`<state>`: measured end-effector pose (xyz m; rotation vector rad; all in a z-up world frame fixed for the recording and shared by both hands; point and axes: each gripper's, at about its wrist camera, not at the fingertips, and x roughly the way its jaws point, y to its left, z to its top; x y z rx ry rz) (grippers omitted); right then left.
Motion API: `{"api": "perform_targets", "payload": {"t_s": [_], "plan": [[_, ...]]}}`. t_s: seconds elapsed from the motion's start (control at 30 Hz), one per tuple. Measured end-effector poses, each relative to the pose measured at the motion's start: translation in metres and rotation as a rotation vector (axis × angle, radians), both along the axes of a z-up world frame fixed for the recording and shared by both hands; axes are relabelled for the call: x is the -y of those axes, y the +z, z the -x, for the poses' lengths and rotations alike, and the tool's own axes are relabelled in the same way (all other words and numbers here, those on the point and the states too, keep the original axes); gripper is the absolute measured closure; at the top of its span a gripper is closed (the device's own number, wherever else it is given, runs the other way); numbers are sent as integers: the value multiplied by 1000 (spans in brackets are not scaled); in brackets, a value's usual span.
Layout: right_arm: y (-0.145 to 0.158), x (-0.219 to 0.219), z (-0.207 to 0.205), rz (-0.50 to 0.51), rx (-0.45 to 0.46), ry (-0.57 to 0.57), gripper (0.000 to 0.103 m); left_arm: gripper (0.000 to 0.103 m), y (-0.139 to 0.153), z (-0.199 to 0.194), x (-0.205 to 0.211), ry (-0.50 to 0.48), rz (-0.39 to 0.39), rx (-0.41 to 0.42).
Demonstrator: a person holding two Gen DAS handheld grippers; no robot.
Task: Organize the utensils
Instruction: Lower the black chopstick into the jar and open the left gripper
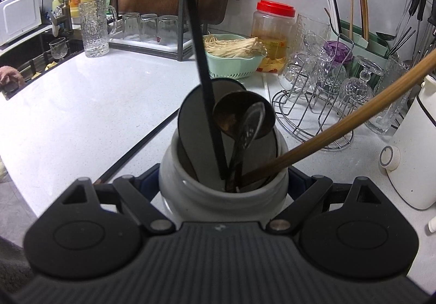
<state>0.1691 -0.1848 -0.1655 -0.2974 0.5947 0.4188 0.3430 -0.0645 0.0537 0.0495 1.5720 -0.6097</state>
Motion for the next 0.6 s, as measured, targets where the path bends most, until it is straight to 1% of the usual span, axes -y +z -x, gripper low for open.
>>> {"api": "perform_targets", "payload": {"t_s": [0.1, 0.23, 0.4, 0.6], "plan": [[0, 0, 0, -1, 0, 1, 11, 98, 0, -12, 8, -12, -7, 26], [0, 0, 0, -2, -1, 0, 11, 98, -1, -17, 22, -61, -15, 47], [0, 0, 0, -4, 0, -2, 11, 98, -14, -18, 38, -106, -38, 40], [0, 0, 0, -4, 1, -4, 11, 98, -28, -17, 54, -148, -47, 41]]}}
